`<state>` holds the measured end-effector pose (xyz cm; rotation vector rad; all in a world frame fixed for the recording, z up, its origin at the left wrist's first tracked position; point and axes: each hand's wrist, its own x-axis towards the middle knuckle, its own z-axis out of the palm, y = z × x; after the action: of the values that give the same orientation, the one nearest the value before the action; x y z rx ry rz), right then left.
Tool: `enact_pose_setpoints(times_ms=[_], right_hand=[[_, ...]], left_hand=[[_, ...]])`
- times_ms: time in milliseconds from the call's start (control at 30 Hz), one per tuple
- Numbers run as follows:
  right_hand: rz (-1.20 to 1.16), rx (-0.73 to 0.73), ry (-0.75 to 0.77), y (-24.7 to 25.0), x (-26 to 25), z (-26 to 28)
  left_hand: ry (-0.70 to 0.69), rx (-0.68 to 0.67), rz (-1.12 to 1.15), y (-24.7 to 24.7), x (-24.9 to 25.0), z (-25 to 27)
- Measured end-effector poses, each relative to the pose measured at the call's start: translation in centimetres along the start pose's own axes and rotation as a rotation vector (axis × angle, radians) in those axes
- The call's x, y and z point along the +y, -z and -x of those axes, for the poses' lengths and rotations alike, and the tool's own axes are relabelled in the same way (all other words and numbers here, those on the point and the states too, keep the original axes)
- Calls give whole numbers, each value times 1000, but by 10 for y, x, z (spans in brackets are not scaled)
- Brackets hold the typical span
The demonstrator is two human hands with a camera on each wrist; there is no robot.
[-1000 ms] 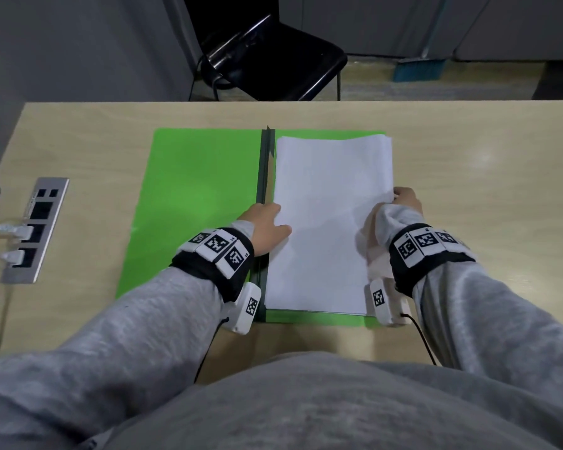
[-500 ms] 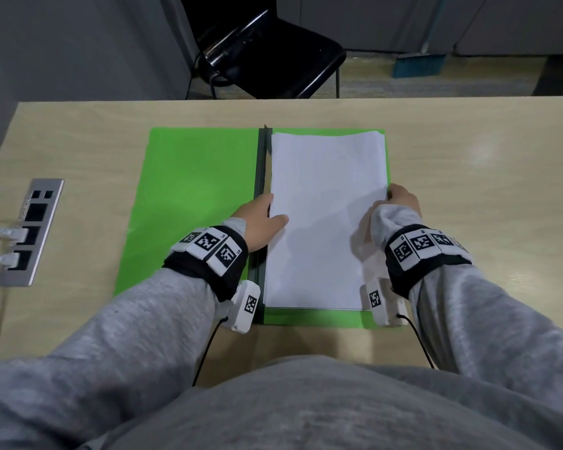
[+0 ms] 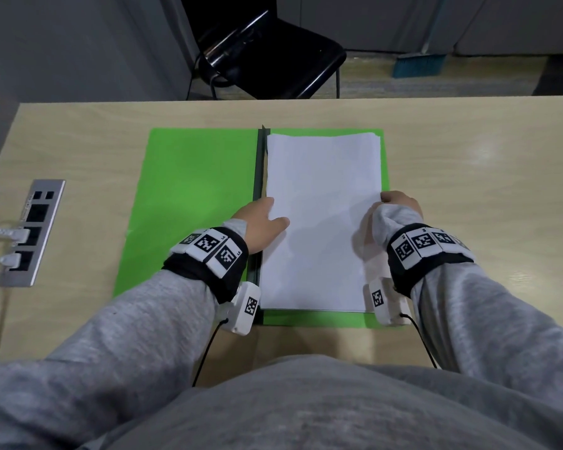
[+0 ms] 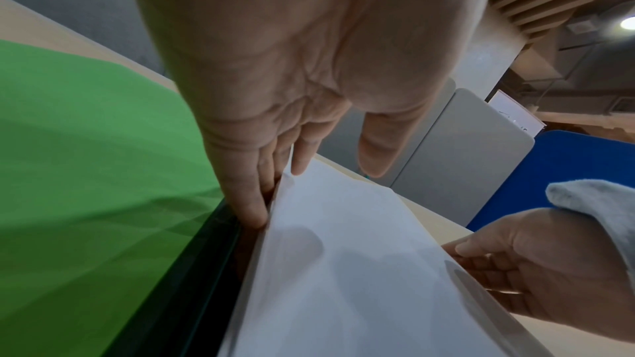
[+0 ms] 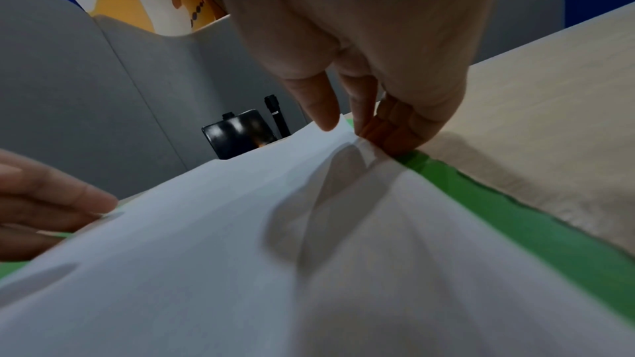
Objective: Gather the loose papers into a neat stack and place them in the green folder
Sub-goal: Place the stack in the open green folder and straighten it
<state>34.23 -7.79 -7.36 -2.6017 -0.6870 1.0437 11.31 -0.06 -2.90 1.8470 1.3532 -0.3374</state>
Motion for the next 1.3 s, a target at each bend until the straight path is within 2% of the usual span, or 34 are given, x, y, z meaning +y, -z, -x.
enact_pose_setpoints(times_ms=[67,167,267,333,433,533,600,767,900,1033,1167,1300], right_hand=[[-92,-4,-24,1,-2,1],[-70,107,-40,6,-4,5],[-12,140,-29,9,-7,16],[35,94,-41,14,-10,14],[66,-65,-30,19,-8,3],[-90,28,-17,17,-4,2],[-111,90,-20,13,0,1],[-14,18,-24,17,-1,-5],[-6,152,-106,13,-8,-2],[-65,155,-158,2,-9,-2],[-81,158,-75,-6,-6,1],[-42,143,-78,-8,-5,7]], left_hand=[[-10,-4,-10,1,1,2],[-36,-11,-29,2,5,4],[-45,-23,-36,3,6,6],[-47,-42,-49,3,6,7],[-37,-56,-67,4,8,8],[-21,-43,-69,4,9,8],[-13,-40,-65,4,10,9],[18,-43,-39,3,10,8],[74,-14,65,1,8,5],[58,-32,133,-1,8,8],[30,-30,168,-1,5,6],[10,-40,202,-1,2,4]])
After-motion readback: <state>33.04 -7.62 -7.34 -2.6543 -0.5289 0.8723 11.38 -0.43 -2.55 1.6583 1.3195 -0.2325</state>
